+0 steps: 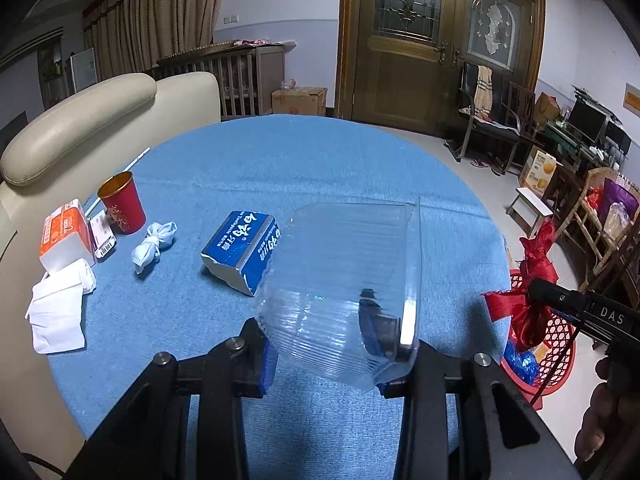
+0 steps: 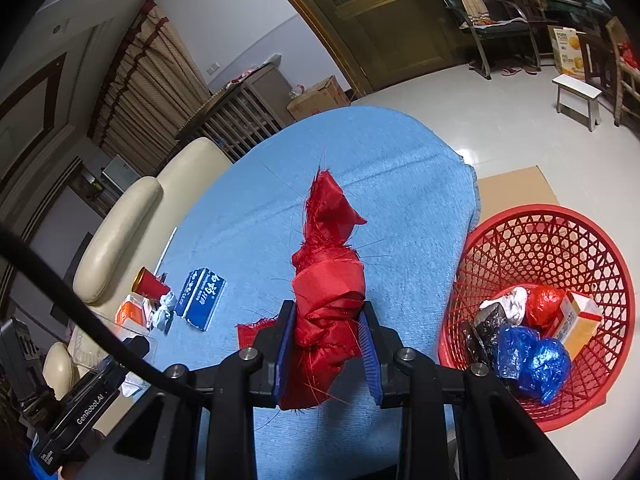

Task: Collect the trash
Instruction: 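Lift the clear tray with the left gripper while the right lifts the red ribbon, then carry the clear tray and red ribbon over the red wastebasket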

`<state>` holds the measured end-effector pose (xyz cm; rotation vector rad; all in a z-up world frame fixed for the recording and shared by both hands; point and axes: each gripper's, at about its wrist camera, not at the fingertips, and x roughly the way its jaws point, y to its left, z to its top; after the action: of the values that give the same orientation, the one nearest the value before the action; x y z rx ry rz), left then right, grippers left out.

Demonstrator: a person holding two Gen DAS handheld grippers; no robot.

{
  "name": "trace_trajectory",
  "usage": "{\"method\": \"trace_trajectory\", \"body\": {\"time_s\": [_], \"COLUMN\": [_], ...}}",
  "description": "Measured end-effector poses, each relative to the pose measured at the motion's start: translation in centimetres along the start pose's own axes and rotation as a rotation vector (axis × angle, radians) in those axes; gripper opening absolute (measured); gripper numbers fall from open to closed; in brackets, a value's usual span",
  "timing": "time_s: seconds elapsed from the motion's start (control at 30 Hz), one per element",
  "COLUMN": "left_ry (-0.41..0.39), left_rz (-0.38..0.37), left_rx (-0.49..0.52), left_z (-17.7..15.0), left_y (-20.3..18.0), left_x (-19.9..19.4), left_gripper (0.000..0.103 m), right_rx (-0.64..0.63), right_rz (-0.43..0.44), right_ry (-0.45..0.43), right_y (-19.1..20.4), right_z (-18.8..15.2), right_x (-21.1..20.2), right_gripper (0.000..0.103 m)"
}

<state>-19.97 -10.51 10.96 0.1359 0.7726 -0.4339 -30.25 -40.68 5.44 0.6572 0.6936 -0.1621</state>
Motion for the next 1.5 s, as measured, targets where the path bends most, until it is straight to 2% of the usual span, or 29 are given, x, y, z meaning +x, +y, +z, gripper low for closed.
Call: {"method": "trace_trajectory", "body": {"time_s": [1.5], "left_ry": [0.026], "left_rz": [-0.022], "left_rx": [0.025], "left_z": [-0.7], "left_y": [-0.8], "left_x": [1.1], "left_gripper": [0.039], "right_rx": [0.089], "right_rz": [-0.005], "right_ry": [0.031], "right_y": [-3.1], "right_z": [-0.3], "right_x": [0.4], "right_gripper": [0.033]}}
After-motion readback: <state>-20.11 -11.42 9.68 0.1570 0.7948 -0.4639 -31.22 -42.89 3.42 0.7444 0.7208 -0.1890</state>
